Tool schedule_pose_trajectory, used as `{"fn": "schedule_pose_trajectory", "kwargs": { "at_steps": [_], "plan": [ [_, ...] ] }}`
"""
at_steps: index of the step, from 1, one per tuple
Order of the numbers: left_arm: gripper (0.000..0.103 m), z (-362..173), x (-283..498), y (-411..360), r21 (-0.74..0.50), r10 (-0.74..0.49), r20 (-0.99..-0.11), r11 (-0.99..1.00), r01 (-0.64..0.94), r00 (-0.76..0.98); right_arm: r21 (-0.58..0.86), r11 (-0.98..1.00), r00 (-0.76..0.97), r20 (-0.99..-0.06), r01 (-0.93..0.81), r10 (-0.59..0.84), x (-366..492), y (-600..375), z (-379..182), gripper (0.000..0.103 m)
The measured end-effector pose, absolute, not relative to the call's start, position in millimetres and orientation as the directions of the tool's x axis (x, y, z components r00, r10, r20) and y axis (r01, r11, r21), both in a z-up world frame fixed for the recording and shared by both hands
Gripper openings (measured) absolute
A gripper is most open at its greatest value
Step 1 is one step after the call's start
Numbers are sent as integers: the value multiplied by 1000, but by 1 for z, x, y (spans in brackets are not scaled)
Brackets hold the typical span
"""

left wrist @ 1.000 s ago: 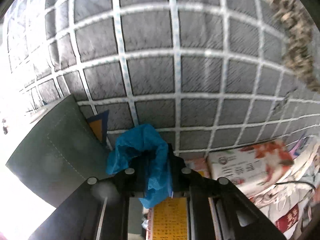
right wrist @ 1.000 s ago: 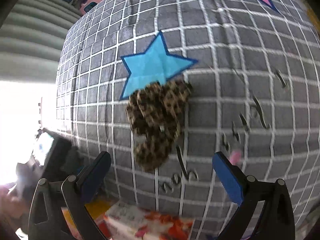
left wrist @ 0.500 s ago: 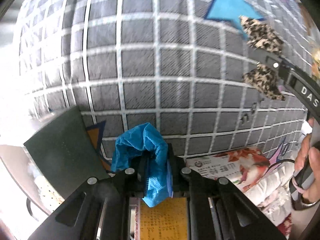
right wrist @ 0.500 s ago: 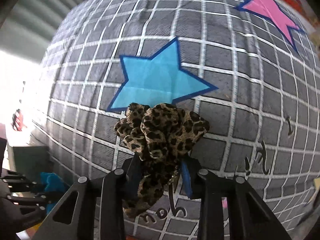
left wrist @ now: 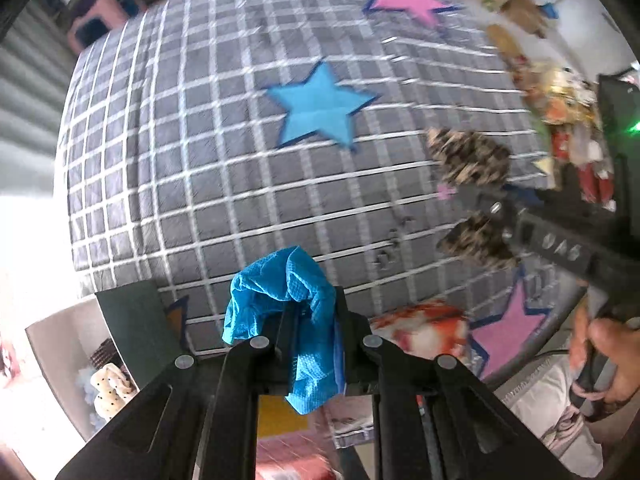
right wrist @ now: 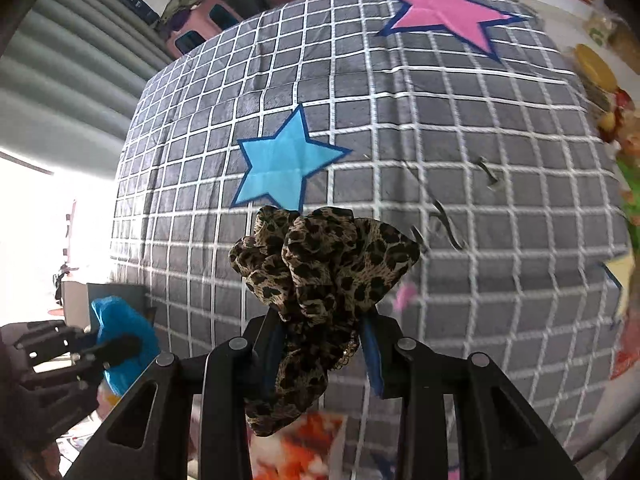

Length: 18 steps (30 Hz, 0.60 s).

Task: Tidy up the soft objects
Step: 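Carry the blue cloth and leopard-print scrunchie over the white box with both tools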

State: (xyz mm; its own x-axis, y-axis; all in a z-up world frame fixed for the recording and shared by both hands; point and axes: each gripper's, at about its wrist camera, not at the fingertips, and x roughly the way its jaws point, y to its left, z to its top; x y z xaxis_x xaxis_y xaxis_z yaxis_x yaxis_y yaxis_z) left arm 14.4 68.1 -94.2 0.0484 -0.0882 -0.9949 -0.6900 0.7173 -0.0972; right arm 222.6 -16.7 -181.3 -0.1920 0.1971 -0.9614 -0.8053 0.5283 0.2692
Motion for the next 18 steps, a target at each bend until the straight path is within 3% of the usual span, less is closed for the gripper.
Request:
{"fn": "schedule_pose_trajectory", "kwargs": {
  "at_steps": [7, 12, 18],
  "plan": [
    [15, -30, 12, 15, -162, -90, -984, 817, -553, 155, 252, 577, -161, -965, -777, 206, 203, -71, -147, 36],
    [15, -10, 0, -34, -201, -121, -973, 862, -466, 197, 236, 600, -149, -970, -764, 192, 180, -103, -134, 36],
    [15, -23, -8, -70, -246, -172, -961, 891, -382, 218, 225, 602, -157, -974, -766, 163, 139, -132, -125, 36]
  ]
}}
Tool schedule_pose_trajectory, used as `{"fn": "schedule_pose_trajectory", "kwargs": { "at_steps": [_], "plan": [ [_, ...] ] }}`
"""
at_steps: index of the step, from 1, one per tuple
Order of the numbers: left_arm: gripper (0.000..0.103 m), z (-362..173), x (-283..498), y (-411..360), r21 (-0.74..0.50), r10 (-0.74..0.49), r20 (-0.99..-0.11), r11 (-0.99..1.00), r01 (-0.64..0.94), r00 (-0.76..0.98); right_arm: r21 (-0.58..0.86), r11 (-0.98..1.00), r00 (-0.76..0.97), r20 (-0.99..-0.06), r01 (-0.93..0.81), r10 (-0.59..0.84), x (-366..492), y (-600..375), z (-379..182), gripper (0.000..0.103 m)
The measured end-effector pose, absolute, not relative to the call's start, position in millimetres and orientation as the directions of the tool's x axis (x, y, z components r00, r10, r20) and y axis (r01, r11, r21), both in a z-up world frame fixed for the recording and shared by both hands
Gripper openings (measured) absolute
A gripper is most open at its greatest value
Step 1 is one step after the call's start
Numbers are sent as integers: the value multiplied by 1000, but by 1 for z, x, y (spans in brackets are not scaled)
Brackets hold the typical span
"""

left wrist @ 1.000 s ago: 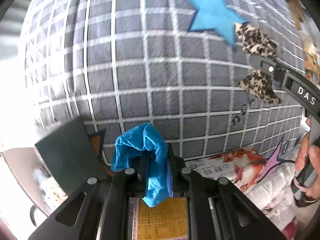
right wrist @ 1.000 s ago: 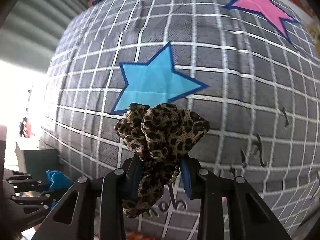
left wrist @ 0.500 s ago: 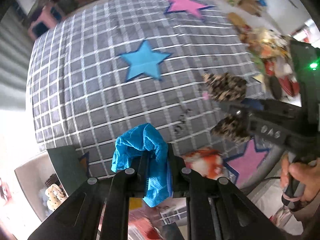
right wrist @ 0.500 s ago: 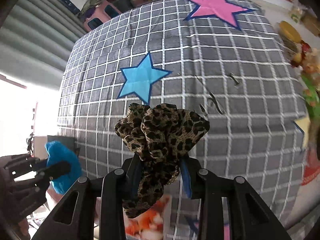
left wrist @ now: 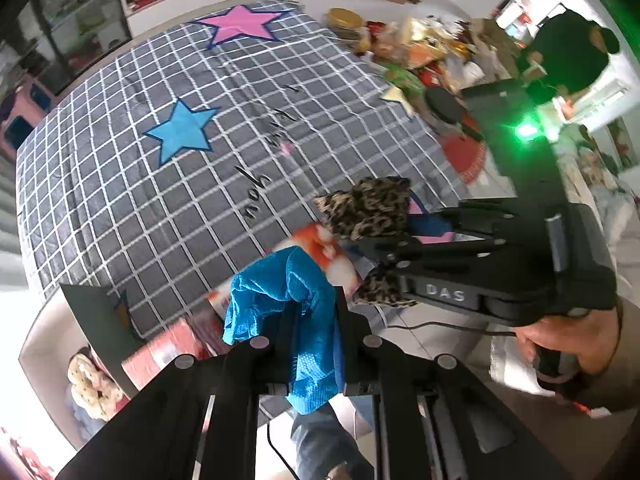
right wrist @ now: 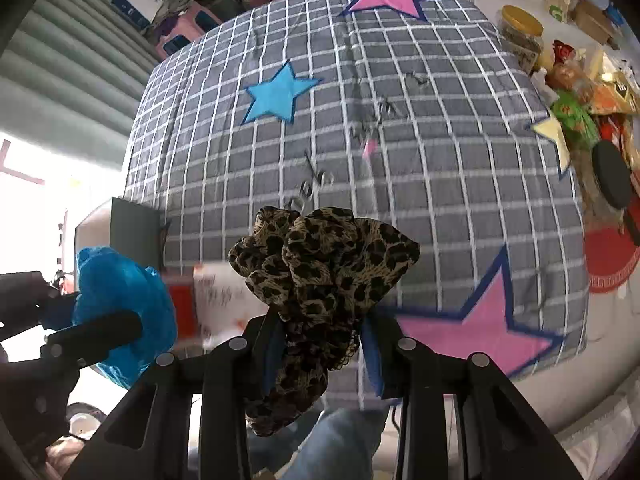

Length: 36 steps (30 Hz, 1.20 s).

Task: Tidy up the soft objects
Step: 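Carry the blue cloth and leopard-print scrunchie over the white box with both tools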

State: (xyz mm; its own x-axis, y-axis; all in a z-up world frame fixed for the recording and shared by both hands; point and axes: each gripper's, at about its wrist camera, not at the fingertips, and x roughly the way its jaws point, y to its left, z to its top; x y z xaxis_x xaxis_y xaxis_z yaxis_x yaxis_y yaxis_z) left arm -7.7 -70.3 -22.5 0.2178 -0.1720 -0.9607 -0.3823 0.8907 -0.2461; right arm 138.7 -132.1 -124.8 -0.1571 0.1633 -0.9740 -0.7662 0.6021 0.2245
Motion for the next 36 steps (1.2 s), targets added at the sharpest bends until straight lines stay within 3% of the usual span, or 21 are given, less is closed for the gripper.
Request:
{"fn": "schedule_pose_trajectory", "kwargs": {
  "at_steps": [12, 36],
  "plan": [
    [15, -23, -62, -86, -265, -173, -951, 886, -381, 258, 241, 580, -176, -970, -778, 166, 65, -145, -115, 36],
    [15, -26, -184, -38, -276, -55, -940, 704, -655, 338, 212, 359, -159, -972, -909, 172, -29, -82, -82, 36]
  ]
}}
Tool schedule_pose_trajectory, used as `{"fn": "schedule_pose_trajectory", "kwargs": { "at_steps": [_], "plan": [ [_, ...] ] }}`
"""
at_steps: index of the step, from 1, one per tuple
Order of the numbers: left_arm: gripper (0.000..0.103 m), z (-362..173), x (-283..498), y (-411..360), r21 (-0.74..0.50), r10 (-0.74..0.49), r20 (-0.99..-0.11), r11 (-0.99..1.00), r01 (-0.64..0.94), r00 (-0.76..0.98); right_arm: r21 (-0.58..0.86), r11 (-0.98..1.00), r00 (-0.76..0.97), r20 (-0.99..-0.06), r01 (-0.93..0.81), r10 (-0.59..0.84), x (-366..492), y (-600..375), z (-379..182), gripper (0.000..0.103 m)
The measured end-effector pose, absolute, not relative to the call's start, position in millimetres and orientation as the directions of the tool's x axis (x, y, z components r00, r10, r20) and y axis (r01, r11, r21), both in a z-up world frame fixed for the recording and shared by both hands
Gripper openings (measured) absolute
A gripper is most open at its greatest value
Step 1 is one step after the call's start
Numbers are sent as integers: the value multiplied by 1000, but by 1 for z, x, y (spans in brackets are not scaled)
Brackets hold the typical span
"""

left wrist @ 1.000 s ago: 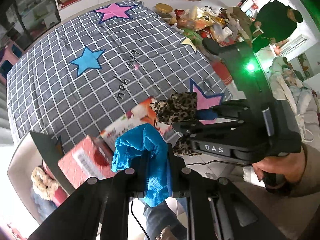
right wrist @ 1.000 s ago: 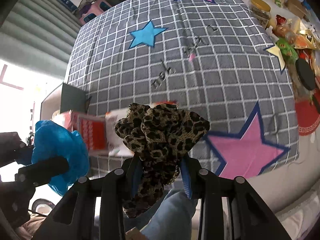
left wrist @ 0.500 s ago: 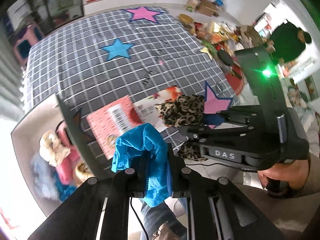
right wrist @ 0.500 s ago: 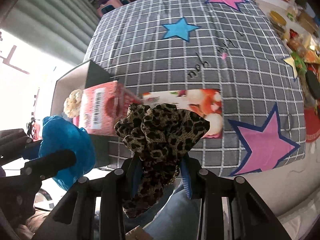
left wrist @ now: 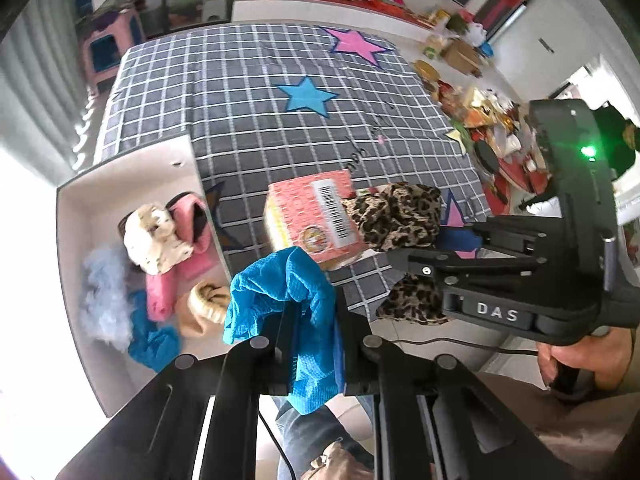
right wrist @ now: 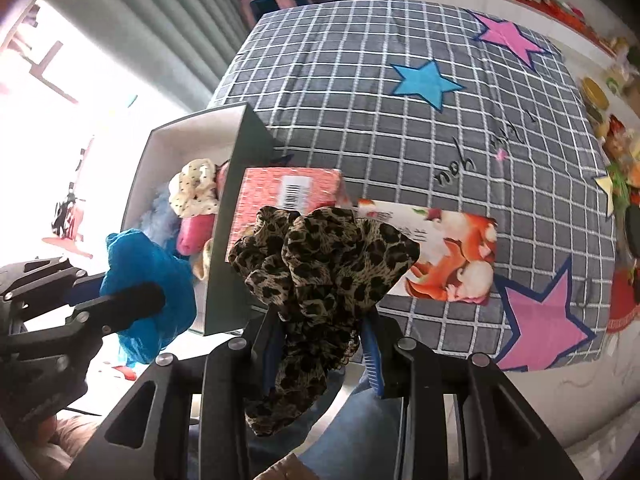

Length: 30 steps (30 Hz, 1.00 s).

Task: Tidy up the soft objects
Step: 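Carry the blue cloth and leopard-print scrunchie over the white box with both tools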

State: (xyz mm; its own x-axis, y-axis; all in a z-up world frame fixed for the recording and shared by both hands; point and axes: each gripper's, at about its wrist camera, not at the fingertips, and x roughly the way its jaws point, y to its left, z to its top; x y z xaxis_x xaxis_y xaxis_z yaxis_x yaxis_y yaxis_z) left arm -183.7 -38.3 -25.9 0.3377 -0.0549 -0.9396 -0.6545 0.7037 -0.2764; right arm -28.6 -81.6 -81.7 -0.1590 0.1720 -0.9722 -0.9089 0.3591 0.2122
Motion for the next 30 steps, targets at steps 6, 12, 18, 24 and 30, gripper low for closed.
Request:
{"fn": "schedule_pose_trajectory", "kwargs": {
  "at_steps": [6, 12, 18, 24, 30],
  "plan": [
    [15, -28, -202, -30, -277, -37, -940, 666, -692, 340, 212, 310, -161, -970, -927, 183, -45, -65, -73, 36],
    [15, -30, -215, -23, -276, -17, -939, 634, -722, 344, 211, 267, -163, -968, -940, 190, -57, -50, -66, 36],
    [15, -33, -226, -18, -266, 5, -941, 610, -747, 339, 203, 216, -166, -970, -955, 181, -72, -38, -65, 36],
    [15, -39, -239, -14, -260, 15, -945, 576, -775, 328, 203, 173, -173, -970, -964, 171, -85, -29, -65, 36],
    [15, -43, -250, -10, -256, 22, -947, 550, -795, 320, 207, 139, -183, -969, -968, 167, -97, -19, -65, 36]
  ]
}}
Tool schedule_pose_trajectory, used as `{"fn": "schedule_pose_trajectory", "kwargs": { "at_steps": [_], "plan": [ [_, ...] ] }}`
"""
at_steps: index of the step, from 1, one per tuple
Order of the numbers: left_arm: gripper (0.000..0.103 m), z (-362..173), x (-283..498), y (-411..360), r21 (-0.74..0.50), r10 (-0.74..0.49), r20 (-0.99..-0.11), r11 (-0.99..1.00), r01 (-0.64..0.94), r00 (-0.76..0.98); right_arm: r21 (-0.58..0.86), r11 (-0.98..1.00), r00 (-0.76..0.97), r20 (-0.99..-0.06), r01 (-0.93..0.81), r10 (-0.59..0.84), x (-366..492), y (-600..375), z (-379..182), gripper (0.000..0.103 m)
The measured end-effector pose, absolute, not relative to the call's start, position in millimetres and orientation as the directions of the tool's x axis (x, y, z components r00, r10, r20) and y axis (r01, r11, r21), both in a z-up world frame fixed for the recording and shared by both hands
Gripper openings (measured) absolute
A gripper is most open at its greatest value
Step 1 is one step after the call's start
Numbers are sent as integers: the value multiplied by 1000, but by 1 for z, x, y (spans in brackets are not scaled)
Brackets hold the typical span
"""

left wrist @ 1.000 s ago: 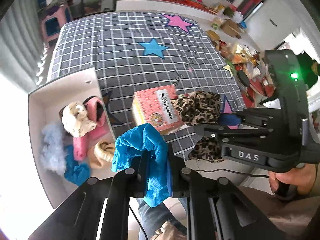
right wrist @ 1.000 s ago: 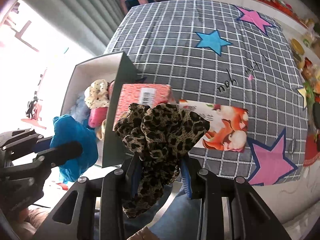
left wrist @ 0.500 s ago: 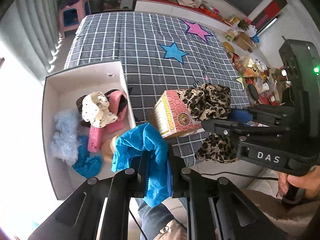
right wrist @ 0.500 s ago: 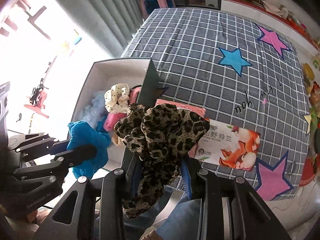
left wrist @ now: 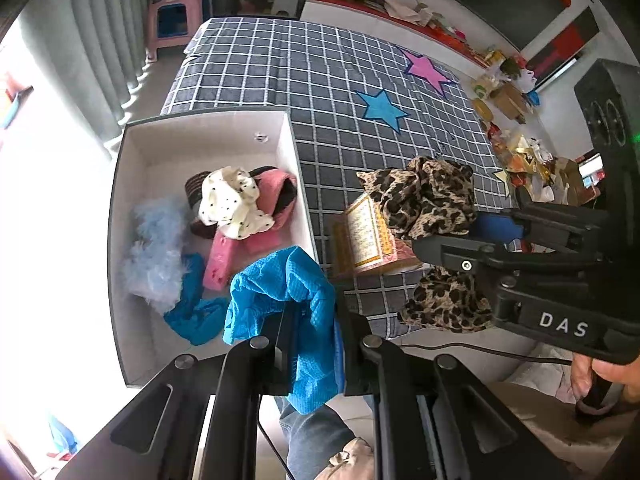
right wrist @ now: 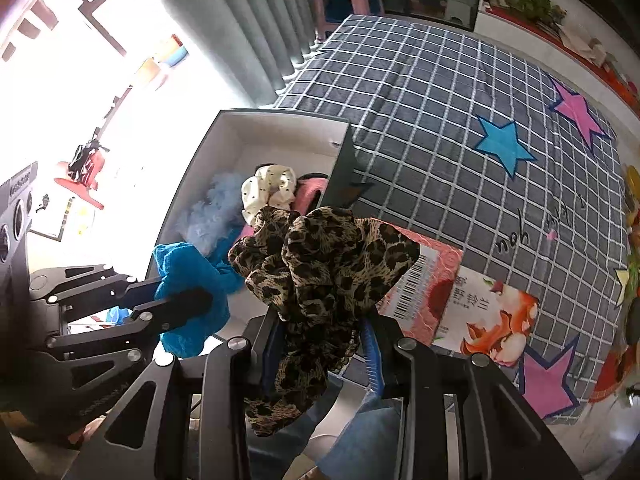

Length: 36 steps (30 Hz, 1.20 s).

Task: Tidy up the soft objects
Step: 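Carry the blue cloth and leopard-print scrunchie over the white box with both tools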

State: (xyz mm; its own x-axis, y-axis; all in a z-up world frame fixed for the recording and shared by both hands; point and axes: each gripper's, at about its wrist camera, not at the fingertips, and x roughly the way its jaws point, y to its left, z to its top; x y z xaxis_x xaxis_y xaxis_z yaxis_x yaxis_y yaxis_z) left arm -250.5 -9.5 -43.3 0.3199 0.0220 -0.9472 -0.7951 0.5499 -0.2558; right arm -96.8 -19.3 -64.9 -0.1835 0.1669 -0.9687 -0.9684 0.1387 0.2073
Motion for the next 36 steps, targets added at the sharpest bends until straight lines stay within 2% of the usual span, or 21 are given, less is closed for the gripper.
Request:
{"fn": "schedule_pose_trajectory", "kwargs": {
  "at_steps": [18, 36],
  "plan": [
    [15, -53, -265, 2, -245, 30, -953, 507, -827, 300, 203, 72, -192, -972, -976, 136, -117, 0, -70, 36],
    [15, -76, -285, 37, -147, 91, -976, 405, -902, 200, 210, -12, -210, -972, -978, 103, -136, 39, -83, 36]
  ]
}}
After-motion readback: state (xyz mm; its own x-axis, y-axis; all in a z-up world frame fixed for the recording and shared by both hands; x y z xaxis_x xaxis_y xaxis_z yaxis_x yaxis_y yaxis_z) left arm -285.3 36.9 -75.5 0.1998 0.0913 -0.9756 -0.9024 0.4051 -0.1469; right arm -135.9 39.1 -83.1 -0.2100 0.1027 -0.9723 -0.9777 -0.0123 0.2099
